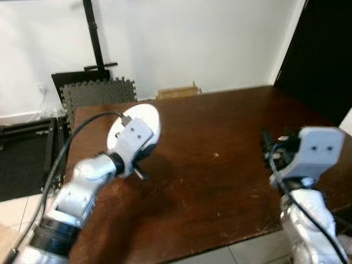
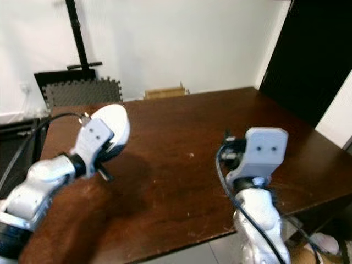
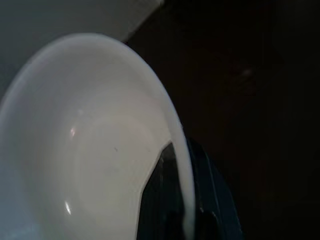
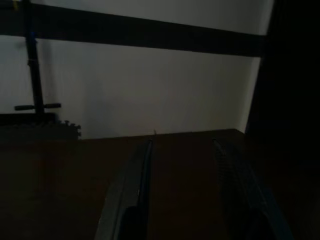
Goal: Setting the table
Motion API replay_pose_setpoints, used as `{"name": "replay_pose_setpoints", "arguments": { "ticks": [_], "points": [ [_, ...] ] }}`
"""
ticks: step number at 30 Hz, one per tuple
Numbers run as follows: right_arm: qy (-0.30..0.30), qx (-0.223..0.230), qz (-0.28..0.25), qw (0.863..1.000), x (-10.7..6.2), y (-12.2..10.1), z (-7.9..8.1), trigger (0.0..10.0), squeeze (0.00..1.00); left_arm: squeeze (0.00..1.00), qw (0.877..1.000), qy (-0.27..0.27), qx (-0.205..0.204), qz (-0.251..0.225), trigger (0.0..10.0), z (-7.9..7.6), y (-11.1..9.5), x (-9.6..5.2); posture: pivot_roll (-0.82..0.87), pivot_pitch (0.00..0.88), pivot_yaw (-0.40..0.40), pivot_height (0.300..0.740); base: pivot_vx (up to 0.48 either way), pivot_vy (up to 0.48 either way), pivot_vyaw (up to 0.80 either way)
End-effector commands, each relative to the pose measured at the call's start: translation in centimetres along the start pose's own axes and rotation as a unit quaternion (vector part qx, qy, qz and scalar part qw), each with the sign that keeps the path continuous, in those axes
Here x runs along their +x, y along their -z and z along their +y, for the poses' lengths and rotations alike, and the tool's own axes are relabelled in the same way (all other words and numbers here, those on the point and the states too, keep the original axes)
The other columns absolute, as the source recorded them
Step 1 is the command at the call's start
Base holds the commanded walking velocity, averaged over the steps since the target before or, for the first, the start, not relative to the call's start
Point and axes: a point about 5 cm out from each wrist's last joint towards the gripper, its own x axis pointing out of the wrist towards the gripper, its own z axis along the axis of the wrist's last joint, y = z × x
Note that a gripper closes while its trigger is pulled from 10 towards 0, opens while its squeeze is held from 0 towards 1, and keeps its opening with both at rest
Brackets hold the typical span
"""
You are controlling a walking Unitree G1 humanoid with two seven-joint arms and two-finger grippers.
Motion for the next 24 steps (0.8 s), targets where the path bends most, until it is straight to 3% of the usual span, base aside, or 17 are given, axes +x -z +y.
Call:
{"name": "replay_pose_setpoints", "arguments": {
  "ticks": [1,4,8,10,12,17,22,24],
  "points": [
    [-0.011,-0.002,-0.001,1.000,0.4,-0.2,0.1,10.0,0.00,0.00,0.996,0.051,0.068,0.013,10.0,-0.4,0.0,0.8,0.01,0.115,0.027,0.740,0.000,0.000,0.00],
    [-0.028,0.000,-0.014,1.000,1.5,-0.8,0.4,10.0,0.00,0.00,0.981,0.119,0.148,0.038,10.0,-0.6,0.1,2.4,0.01,0.149,0.037,0.740,0.000,0.000,0.00],
    [-0.051,0.016,-0.014,0.998,2.2,-0.9,1.1,10.0,0.00,0.00,0.972,0.155,0.168,0.047,10.0,-1.2,-0.1,4.0,0.02,0.162,0.037,0.740,0.000,0.000,0.00],
    [-0.069,0.025,-0.011,0.997,2.5,-0.9,1.7,10.0,0.00,0.00,0.953,0.172,0.240,0.065,10.0,-1.4,0.0,4.7,0.01,0.189,0.053,0.740,0.000,0.000,0.00],
    [-0.081,0.027,-0.009,0.996,2.7,-1.0,2.0,10.0,0.00,0.00,0.939,0.186,0.281,0.065,10.0,-1.2,-0.4,4.9,0.01,0.204,0.061,0.740,0.000,0.000,0.00],
    [-0.067,0.027,0.010,0.997,2.8,-0.6,1.2,10.0,0.00,0.00,0.920,0.213,0.324,0.058,10.0,-1.0,-0.7,5.1,0.01,0.228,0.066,0.740,0.000,0.000,0.00],
    [-0.047,0.039,0.007,0.998,2.9,-0.9,-0.1,10.0,0.00,0.00,0.914,0.240,0.324,0.049,10.0,-1.5,-0.9,5.5,0.01,0.240,0.061,0.740,0.000,0.000,0.00],
    [-0.040,0.041,-0.008,0.998,3.2,-1.6,-0.5,10.0,0.00,0.00,0.898,0.263,0.350,0.045,10.0,-2.1,-1.0,5.8,0.01,0.246,0.060,0.740,0.000,0.000,0.00]
  ]
}}
